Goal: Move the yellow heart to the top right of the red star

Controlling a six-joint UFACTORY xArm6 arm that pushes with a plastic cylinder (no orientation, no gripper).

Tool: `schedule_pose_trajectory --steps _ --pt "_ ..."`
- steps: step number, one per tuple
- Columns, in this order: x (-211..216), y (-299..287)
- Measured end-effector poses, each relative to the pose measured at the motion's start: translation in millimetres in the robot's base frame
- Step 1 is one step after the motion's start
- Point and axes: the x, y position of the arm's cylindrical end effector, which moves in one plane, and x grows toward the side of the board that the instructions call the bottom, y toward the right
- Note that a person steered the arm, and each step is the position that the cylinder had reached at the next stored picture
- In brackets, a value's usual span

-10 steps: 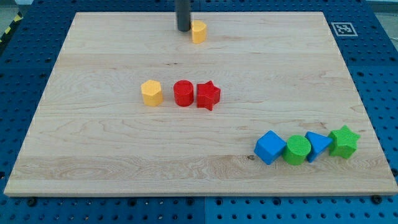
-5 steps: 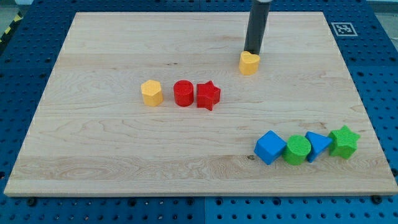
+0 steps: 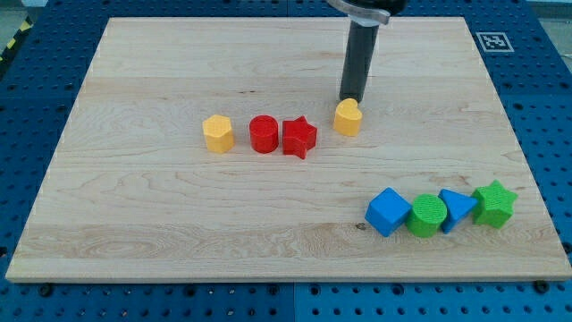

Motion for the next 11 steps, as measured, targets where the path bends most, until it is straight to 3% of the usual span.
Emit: schedule_pose_trajectory --steps 2,3,5,6,7,9,11 --pt "34.2 -8.4" --pt "21.6 -4.5" --pt "56.1 10.0" --pt "57.8 -8.0" --pt "55.8 12.9" --pt "105.1 30.9" --pt "72.4 -20.7"
